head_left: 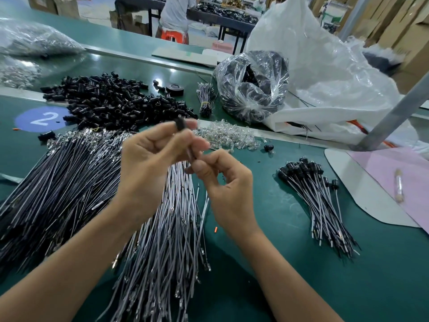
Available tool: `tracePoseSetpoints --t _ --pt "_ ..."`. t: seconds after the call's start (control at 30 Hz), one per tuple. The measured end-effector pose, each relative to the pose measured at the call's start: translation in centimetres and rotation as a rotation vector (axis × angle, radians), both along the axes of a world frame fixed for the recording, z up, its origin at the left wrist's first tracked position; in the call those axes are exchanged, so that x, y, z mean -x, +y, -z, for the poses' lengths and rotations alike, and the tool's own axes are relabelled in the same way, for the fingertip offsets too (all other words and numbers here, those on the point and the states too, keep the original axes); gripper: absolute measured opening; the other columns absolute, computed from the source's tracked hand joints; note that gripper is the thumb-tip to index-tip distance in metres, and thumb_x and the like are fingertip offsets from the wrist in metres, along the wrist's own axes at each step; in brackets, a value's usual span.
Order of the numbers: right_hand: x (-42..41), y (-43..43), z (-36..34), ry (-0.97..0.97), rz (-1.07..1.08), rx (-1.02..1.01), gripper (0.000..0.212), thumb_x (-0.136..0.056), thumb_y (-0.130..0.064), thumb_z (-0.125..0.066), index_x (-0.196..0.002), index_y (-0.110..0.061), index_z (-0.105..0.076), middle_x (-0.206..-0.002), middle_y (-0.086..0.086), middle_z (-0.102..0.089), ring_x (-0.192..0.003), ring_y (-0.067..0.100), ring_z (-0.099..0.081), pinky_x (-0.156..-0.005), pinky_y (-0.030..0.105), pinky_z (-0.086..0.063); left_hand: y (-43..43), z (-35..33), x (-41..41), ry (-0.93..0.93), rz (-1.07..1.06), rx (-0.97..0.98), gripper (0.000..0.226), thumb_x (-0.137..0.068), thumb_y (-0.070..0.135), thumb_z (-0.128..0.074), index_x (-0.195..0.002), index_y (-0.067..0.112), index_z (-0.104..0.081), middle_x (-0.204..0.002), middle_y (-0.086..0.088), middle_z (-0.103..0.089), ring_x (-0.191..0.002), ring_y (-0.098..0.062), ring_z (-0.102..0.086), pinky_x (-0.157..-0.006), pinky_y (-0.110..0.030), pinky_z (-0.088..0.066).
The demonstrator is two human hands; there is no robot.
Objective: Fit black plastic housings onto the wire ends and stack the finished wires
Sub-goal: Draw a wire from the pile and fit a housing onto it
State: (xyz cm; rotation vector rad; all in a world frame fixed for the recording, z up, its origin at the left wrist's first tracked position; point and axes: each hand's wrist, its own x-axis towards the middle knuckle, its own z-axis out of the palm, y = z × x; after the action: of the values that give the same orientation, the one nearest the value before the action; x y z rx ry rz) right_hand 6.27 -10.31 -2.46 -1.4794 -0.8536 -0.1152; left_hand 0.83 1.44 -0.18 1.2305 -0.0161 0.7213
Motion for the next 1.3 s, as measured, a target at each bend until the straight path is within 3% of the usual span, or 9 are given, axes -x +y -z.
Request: tracePoseSetpoints --t 0.13,0.2,0.3,0.4,0.6,0.8,1.03,1.13,1.3 --pt "-3.2 -1.2 -0.9 -0.063 0.253 0.159 0.015 -0.097 -0.014 -0.058 -0.092 -0.013 -0.073 -0.082 -0.01 -0.071 -0.072 0.005 -0.064 -0.068 0.022 -0.051 2.8 -0.3 0.1 0.102 0.009 0.271 0.021 -0.079 0.021 -0.065 -0.099 0.013 -0.068 -0.077 -0.002 -0.074 -0.054 -0.006 -0.064 -0.05 -0.015 -0.051" --pt "-5.7 -2.0 -1.5 -0.073 0.395 0.382 0.023 -0.094 -0.001 -0.056 -0.098 -0.014 -0.074 -0.09 -0.006 -0.073 -0.076 0.006 -0.063 -0.075 0.023 -0.051 3.1 0.1 -0.2 0.198 0.054 0.314 0.023 -0.077 0.02 -0.067 -0.098 0.011 -0.065 -0.079 -0.004 -0.074 -0.044 -0.003 -0.055 -0.041 -0.012 -0.045" --pt "-8.6 -2.8 -1.2 -0.082 0.458 0.81 0.032 -0.093 0.0 -0.053 -0.115 -0.015 -0.07 -0.116 0.005 -0.07 -0.107 0.023 -0.06 -0.099 0.032 -0.045 2.9 0.6 -0.8 0.341 0.109 0.212 0.03 -0.072 0.02 -0.07 -0.099 0.007 -0.066 -0.084 -0.008 -0.075 -0.039 -0.005 -0.052 -0.037 -0.012 -0.044" --pt "-9.7 -2.9 0.1 -0.099 0.445 0.957 0.032 -0.096 -0.008 -0.054 -0.126 -0.015 -0.064 -0.13 0.01 -0.062 -0.123 0.029 -0.051 -0.109 0.035 -0.035 2.7 1.1 -1.0 0.465 0.136 0.057 0.031 -0.069 0.024 -0.073 -0.096 0.009 -0.072 -0.087 -0.011 -0.076 -0.041 -0.01 -0.057 -0.039 -0.017 -0.044" --pt "-11.1 -1.5 0.6 -0.207 0.396 0.967 0.033 -0.097 -0.01 -0.055 -0.129 -0.015 -0.063 -0.124 0.012 -0.062 -0.121 0.03 -0.048 -0.104 0.032 -0.034 1.8 2.1 -1.3 0.502 0.09 -0.108 0.037 -0.067 0.026 -0.075 -0.1 0.011 -0.068 -0.083 -0.008 -0.077 -0.048 -0.014 -0.064 -0.037 -0.017 -0.043" --pt "-11.9 -0.7 0.7 -0.229 0.397 0.966 0.02 -0.093 0.0 -0.055 -0.104 -0.006 -0.07 -0.104 0.012 -0.067 -0.101 0.028 -0.06 -0.089 0.039 -0.049 1.4 2.4 -1.4 0.483 0.062 -0.176 0.035 -0.065 0.025 -0.079 -0.095 0.01 -0.07 -0.08 -0.01 -0.076 -0.048 -0.016 -0.065 -0.036 -0.017 -0.04" --pt "-6.9 -2.9 -1.1 -0.042 0.1 0.436 0.021 -0.091 -0.003 -0.061 -0.088 -0.022 -0.07 -0.078 -0.003 -0.069 -0.076 0.018 -0.064 -0.073 0.034 -0.053 1.3 2.7 -1.7 0.402 0.017 -0.258 0.016 -0.078 0.003 -0.077 -0.092 0.009 -0.073 -0.075 -0.007 -0.076 -0.062 -0.022 -0.073 -0.044 -0.022 -0.052" --pt "-5.3 -3.1 -1.5 -0.035 0.014 0.386 0.024 -0.09 0.001 -0.063 -0.09 -0.023 -0.07 -0.079 -0.01 -0.069 -0.077 0.008 -0.066 -0.076 0.027 -0.055 1.1 2.8 -1.8 0.37 0.034 -0.307 0.019 -0.077 -0.001 -0.078 -0.091 0.011 -0.074 -0.076 -0.005 -0.076 -0.068 -0.021 -0.074 -0.053 -0.024 -0.057" --pt "-5.0 -3.1 -1.2 -0.025 0.022 0.406 0.019 -0.09 0.002 -0.064 -0.093 -0.015 -0.073 -0.077 -0.007 -0.069 -0.073 0.011 -0.064 -0.074 0.033 -0.054 1.1 3.0 -1.7 0.323 0.059 -0.361 0.023 -0.075 -0.004 -0.078 -0.09 0.013 -0.075 -0.077 -0.004 -0.076 -0.069 -0.02 -0.074 -0.057 -0.022 -0.057"
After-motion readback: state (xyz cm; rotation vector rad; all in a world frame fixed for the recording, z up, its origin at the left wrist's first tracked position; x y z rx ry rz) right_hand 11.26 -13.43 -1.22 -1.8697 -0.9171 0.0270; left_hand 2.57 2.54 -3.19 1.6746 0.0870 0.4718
